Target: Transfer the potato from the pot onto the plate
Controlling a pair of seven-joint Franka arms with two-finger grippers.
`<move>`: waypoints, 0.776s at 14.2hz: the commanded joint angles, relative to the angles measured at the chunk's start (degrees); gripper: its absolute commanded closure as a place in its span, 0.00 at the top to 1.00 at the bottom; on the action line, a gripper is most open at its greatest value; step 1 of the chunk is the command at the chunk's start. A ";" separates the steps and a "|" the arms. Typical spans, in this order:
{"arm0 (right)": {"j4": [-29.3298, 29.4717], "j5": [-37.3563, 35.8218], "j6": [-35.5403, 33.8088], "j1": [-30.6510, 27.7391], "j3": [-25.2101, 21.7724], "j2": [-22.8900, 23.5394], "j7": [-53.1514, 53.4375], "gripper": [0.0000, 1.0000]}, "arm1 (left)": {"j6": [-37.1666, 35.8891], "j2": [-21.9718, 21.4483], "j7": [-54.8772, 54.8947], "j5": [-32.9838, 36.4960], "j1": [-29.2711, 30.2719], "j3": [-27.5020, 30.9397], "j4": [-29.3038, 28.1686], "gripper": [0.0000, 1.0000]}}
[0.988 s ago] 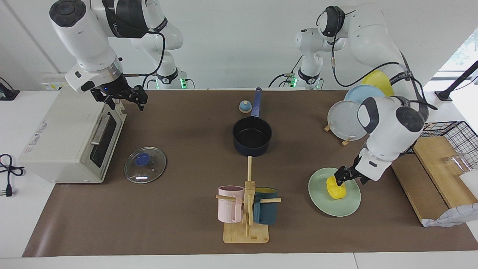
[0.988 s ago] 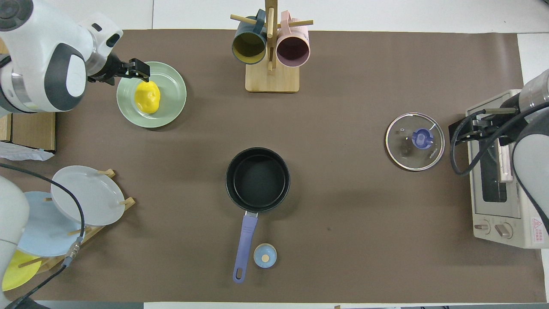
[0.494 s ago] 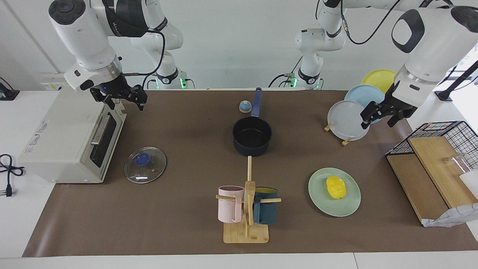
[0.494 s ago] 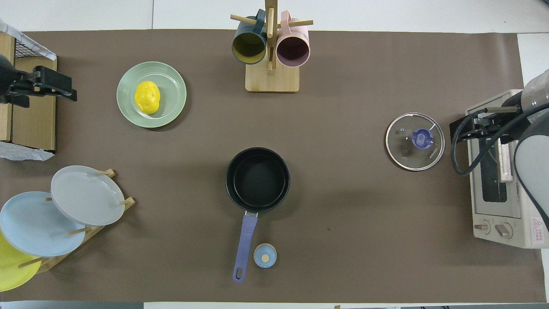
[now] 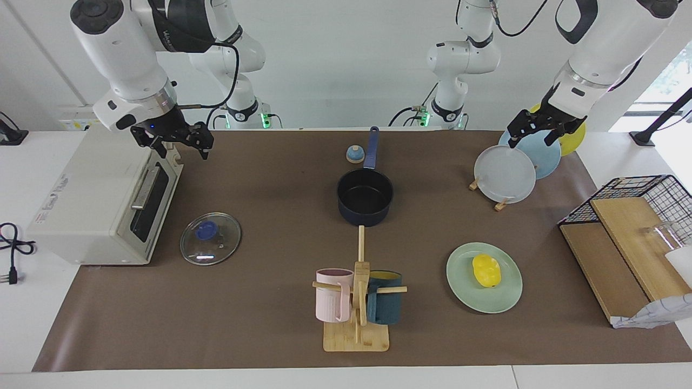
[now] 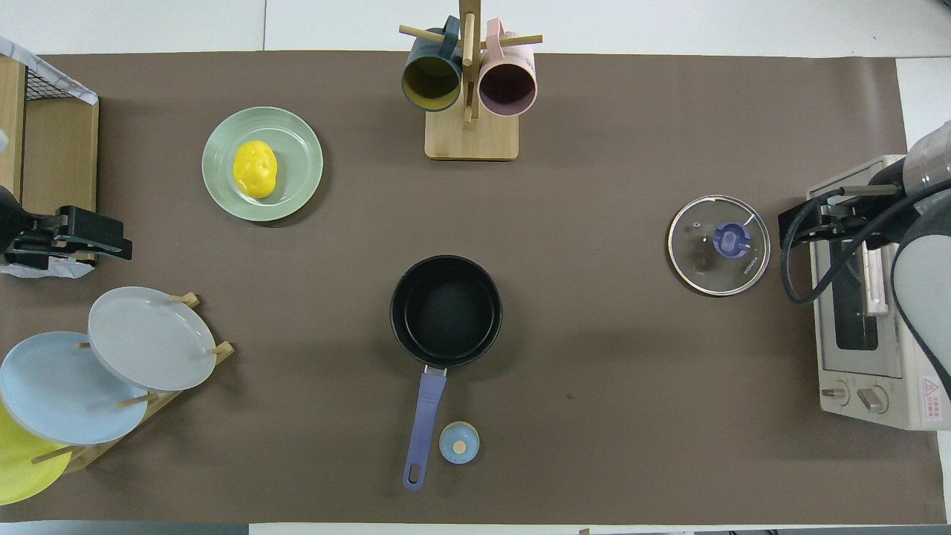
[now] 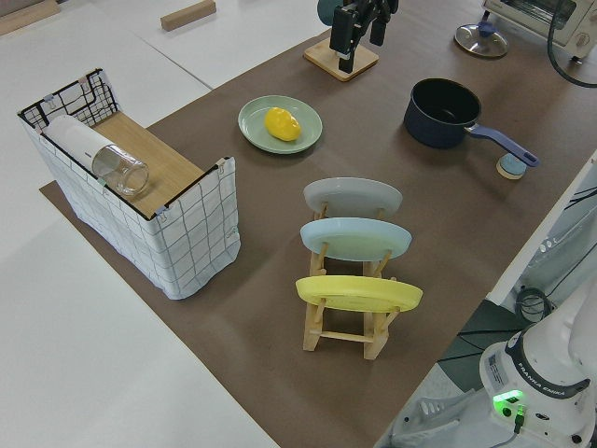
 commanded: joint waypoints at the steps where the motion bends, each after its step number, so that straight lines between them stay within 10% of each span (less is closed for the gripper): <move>1: -1.04 0.87 0.74 -0.64 0.09 -0.97 0.09 1.00 | 0.47 0.79 0.72 0.98 -0.85 0.35 1.56 1.00; 11: -0.78 0.87 1.01 -1.61 0.27 -1.41 0.18 1.00 | -1.13 1.77 0.81 1.07 -0.41 0.09 3.87 1.00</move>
